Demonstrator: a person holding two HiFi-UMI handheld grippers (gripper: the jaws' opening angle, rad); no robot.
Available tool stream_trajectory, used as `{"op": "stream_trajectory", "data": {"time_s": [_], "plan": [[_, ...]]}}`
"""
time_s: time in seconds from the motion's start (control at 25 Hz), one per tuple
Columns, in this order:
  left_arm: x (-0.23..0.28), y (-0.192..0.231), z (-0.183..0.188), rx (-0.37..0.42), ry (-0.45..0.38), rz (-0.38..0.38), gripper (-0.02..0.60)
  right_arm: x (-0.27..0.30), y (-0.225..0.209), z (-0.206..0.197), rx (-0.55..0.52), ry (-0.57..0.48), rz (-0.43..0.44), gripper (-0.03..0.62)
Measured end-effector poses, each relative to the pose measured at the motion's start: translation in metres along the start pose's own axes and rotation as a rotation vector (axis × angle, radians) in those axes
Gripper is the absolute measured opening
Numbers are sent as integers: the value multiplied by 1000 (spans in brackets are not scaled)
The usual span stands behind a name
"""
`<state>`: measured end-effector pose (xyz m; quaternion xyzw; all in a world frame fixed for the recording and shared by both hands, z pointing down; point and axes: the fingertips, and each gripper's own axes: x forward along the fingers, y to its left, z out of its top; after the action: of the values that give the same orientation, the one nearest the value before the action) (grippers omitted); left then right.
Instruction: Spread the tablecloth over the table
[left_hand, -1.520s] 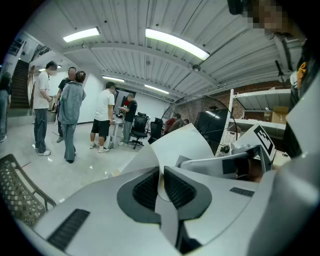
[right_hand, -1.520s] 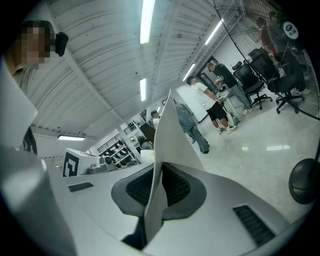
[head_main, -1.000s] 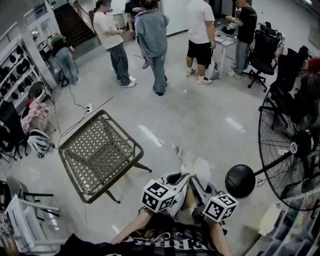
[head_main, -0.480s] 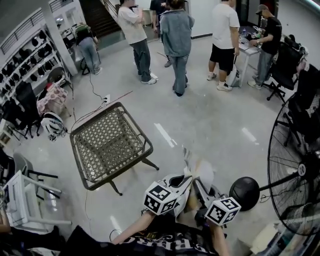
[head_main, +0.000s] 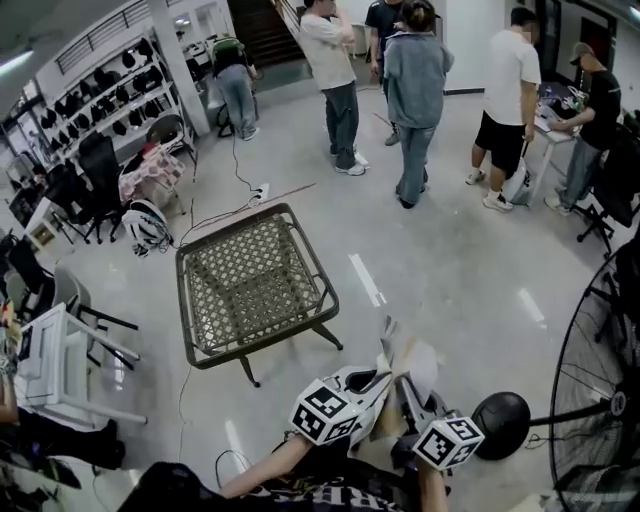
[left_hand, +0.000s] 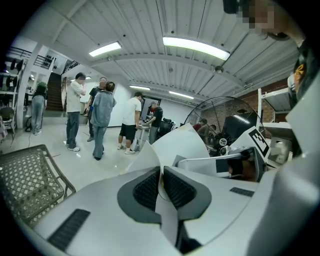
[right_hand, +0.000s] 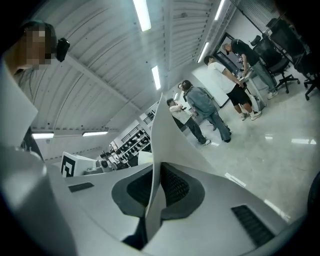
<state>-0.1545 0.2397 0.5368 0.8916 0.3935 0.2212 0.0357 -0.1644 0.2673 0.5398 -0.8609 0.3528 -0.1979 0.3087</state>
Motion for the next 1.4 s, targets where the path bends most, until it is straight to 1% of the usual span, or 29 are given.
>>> {"op": "stream_trajectory", "data": {"time_s": [0.24,0.44,0.6,0.76,1.0,1.12,1.28,1.36,1.4], "plan": [[17,41,5,-11,5,24,30,36,-12,9,-15,30,31,17],[56,86,24,-20,4,11,29,82,-43,34,-41,76,12,17],[83,139,55,-17,-2,7,29,134,-67,66,-50,86,11,17],[101,193,88,-15,-20,2,29,190,-80,100,-82,93,9,17],[118,267,129,43,-45,19,29,264,-104,147,-122,102,-34,15],[115,298,147,44,-90,42,29,297,-110,163,-165,105,-28,15],[96,334,170,42,-160,99,29,339,-105,185,-199,94,-4,15],[87,352,183,66,-180,132,29,359,-98,197,-201,84,15,15],[83,363,190,91,-181,155,29,369,-95,203,-200,79,32,16]]}}
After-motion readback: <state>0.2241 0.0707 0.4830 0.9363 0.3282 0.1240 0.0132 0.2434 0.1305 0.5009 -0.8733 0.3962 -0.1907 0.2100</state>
